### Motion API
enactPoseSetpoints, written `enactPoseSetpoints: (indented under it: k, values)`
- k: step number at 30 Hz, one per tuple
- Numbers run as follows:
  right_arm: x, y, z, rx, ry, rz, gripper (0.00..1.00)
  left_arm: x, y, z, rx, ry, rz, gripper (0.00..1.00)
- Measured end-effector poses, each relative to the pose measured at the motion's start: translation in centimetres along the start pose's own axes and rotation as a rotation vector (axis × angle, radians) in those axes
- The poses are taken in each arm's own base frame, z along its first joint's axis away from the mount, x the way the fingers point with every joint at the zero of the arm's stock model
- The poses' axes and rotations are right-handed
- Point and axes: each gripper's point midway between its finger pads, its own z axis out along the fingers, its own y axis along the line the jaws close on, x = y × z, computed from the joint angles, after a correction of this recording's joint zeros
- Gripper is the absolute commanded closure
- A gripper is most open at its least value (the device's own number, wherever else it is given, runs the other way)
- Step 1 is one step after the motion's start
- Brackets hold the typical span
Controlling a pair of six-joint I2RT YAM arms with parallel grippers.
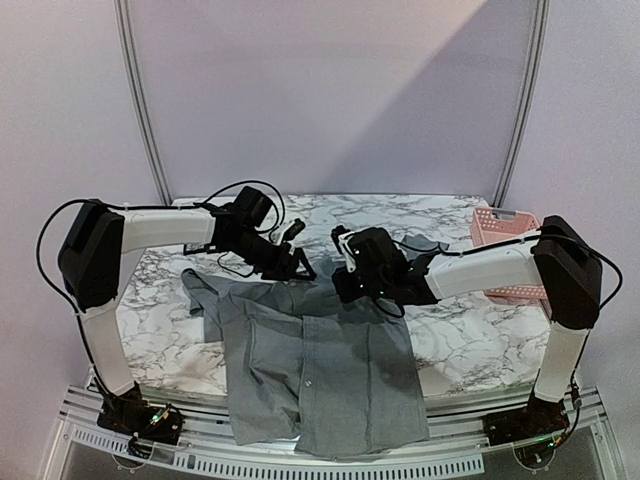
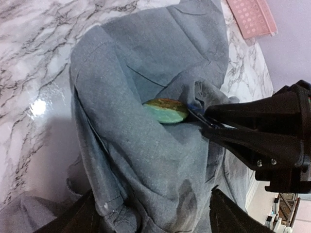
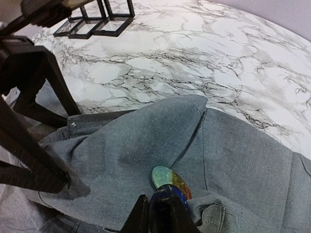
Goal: Remove the brooch from the garment
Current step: Pick up the brooch from the crumpled clothing.
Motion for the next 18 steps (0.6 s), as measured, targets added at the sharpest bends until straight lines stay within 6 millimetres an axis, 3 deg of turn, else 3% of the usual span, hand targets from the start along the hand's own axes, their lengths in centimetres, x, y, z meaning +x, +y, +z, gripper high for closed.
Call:
enactPoseSetpoints:
  k: [4, 11, 18]
  values:
    - [-0.1, -0.2, 0.0, 0.009, -0.013, 0.013, 1.00, 0.1, -0.2, 0.1, 0.006, 0.002, 0.016, 0.16]
    - [0.7, -0.1, -0.7, -0.036, -0.023, 0.046, 1.00, 0.4, -1.6, 0.3, 0.032, 0.011, 0.078, 0.12]
    - [0.0, 0.2, -2.6, -0.149, -0.075, 0.097, 1.00, 0.0, -3.9, -0.5, 0.073, -0.014, 0.161, 0.08]
